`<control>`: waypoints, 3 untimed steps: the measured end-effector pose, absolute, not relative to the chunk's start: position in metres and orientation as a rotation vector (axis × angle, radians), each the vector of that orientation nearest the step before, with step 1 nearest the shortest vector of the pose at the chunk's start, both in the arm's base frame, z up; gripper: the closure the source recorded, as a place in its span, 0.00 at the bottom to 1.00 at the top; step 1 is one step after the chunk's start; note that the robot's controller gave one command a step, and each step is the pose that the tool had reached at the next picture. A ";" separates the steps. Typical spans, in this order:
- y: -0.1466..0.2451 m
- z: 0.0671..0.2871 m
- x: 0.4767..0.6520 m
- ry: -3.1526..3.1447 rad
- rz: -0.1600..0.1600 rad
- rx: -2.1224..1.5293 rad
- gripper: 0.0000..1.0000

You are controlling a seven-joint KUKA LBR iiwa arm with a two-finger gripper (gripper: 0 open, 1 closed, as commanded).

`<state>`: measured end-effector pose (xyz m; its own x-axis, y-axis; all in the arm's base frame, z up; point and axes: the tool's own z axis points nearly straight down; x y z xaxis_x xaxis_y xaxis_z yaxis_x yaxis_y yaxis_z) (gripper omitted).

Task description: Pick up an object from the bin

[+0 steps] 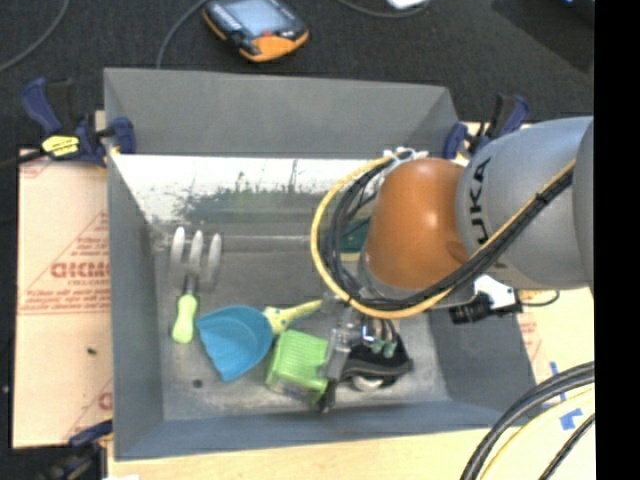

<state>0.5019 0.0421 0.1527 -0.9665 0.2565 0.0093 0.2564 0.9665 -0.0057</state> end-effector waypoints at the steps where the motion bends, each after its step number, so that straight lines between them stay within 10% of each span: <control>1: 0.054 0.129 0.487 -3.096 0.006 -0.474 0.00; 2: 0.054 0.133 0.493 -3.118 -0.003 -0.485 1.00; 3: 0.056 0.243 0.531 -3.128 -0.008 -0.505 1.00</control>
Offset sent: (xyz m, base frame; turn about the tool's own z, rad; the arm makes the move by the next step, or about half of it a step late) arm -0.0152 0.0120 -0.0236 0.0464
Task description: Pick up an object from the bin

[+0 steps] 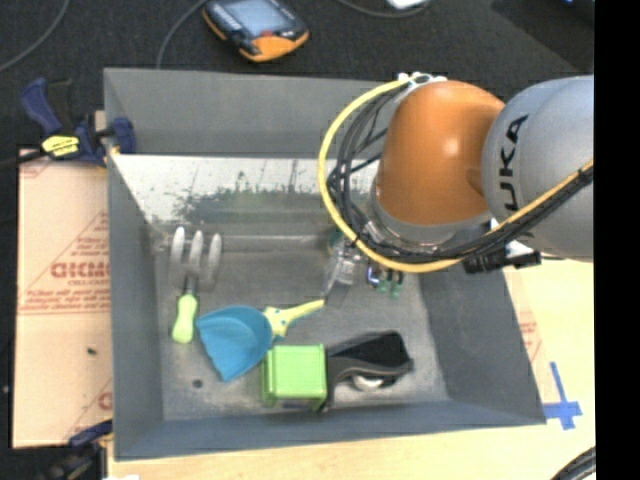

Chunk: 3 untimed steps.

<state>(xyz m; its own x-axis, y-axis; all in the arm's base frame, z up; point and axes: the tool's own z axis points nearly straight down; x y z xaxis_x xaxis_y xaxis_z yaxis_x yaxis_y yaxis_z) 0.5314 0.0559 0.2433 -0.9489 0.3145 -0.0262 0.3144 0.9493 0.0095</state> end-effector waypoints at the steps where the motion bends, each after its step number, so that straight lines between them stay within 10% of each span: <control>1: 0.062 0.187 0.530 3.076 0.006 0.494 1.00; 2: 0.065 0.119 0.506 3.069 0.009 0.497 1.00; 3: 0.075 0.122 0.504 3.050 0.018 0.487 1.00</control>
Offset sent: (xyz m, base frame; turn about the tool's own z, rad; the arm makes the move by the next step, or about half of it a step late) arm -0.0017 0.0075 -0.0537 0.0028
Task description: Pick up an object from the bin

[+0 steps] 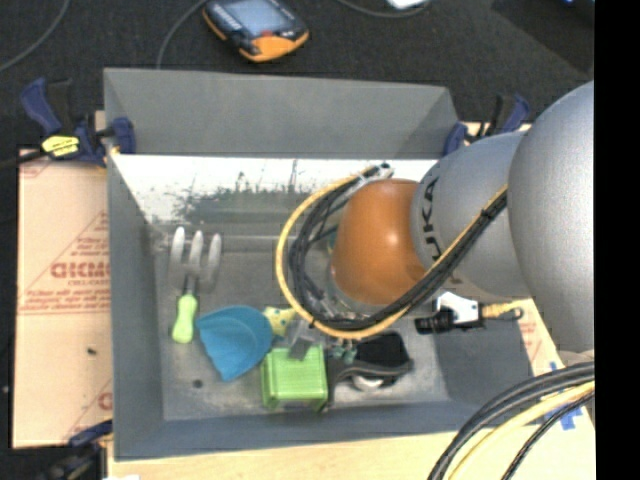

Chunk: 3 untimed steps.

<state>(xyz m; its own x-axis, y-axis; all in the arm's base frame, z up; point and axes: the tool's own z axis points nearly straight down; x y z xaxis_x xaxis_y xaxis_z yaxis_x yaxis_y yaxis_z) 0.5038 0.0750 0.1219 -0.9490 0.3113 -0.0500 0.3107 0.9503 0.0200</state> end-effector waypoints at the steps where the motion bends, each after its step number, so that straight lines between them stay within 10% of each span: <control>1: 0.077 0.114 0.491 3.016 0.034 0.539 1.00; 3: 0.075 0.118 0.499 3.019 0.031 0.541 1.00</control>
Offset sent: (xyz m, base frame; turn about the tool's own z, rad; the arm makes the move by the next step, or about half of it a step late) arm -0.0210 0.0018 -0.0149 0.0382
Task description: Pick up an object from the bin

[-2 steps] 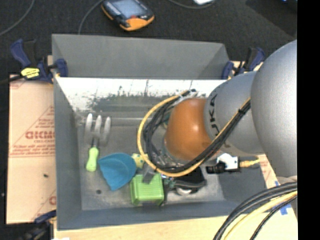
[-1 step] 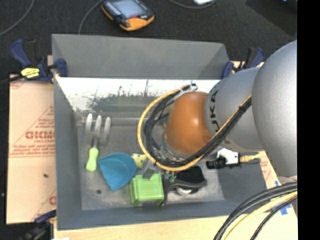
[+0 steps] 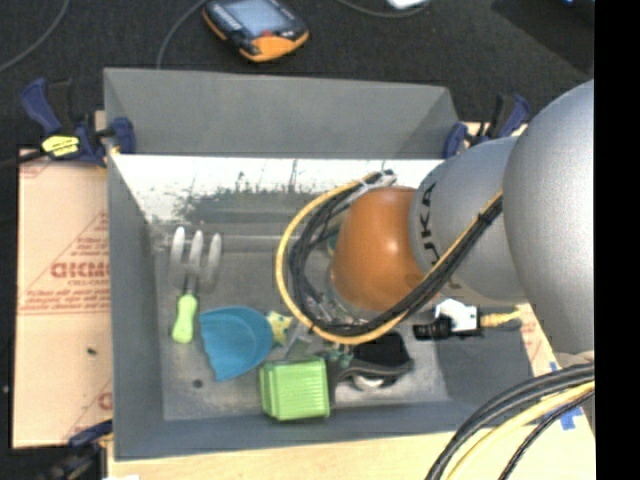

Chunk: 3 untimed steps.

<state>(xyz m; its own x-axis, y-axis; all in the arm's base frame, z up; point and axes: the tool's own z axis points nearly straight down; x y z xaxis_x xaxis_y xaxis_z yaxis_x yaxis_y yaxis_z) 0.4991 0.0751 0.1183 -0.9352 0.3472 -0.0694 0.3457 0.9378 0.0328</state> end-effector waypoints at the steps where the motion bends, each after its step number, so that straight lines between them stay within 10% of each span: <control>1: 0.125 0.118 0.542 3.050 0.024 0.244 1.00; 2: 0.151 0.095 0.506 3.041 0.030 0.360 1.00; 3: 0.168 0.070 0.528 3.027 0.036 0.448 1.00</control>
Offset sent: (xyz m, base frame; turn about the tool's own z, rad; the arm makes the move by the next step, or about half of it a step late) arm 0.0403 0.0484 -0.0015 -0.1908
